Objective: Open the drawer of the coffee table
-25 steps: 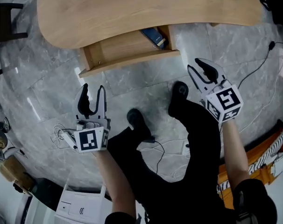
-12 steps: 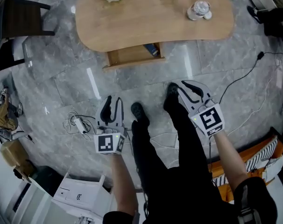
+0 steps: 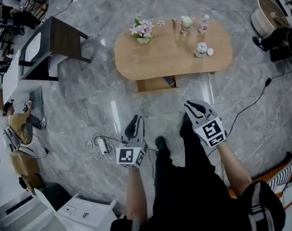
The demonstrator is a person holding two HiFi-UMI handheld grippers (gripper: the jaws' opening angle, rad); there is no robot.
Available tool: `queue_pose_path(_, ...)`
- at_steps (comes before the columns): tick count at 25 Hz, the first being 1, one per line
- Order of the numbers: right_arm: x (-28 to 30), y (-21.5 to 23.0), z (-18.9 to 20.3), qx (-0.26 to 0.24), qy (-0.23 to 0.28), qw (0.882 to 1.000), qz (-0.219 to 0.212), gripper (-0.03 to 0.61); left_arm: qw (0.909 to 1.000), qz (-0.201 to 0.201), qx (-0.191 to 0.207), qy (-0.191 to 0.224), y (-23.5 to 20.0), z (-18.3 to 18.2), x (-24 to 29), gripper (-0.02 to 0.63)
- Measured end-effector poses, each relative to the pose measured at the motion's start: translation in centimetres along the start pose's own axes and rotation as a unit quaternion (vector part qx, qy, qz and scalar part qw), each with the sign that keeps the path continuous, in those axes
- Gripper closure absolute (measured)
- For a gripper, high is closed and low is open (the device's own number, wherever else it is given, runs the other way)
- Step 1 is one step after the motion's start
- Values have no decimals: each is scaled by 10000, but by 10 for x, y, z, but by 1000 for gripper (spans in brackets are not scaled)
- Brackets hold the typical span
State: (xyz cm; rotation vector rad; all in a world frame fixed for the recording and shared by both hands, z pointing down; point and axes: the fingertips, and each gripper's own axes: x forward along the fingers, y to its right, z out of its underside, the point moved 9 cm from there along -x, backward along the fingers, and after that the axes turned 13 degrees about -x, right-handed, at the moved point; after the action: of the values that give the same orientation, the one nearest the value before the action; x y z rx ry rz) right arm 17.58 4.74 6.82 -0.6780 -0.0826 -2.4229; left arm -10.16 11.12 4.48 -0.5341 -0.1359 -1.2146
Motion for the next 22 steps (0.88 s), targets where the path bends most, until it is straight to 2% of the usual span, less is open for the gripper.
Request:
queue_pose_path(4,-26,-27,-28,-179,90,9996,218,542,9995,238,75,166,12,-14,-34,563)
queue_pose_path(10,-49,-84,-56,-237,142,9968,745,554,9968,707,242,292,5,-18,-85,588)
queue_pose_path(12,-59,-106,-65,-189,145,9957,899,555,9954,849,334,298,6,-20,-106,589)
queue_pose_path(17,-72,-171,-80,105,423,9911,1257,563,9899,1099,846,292,1,-25,-162,591)
queue_pose_path(22,-99,-219,-101,282,909,9853,1421,565,9858,1405,845,362,-2,-27,-203,597)
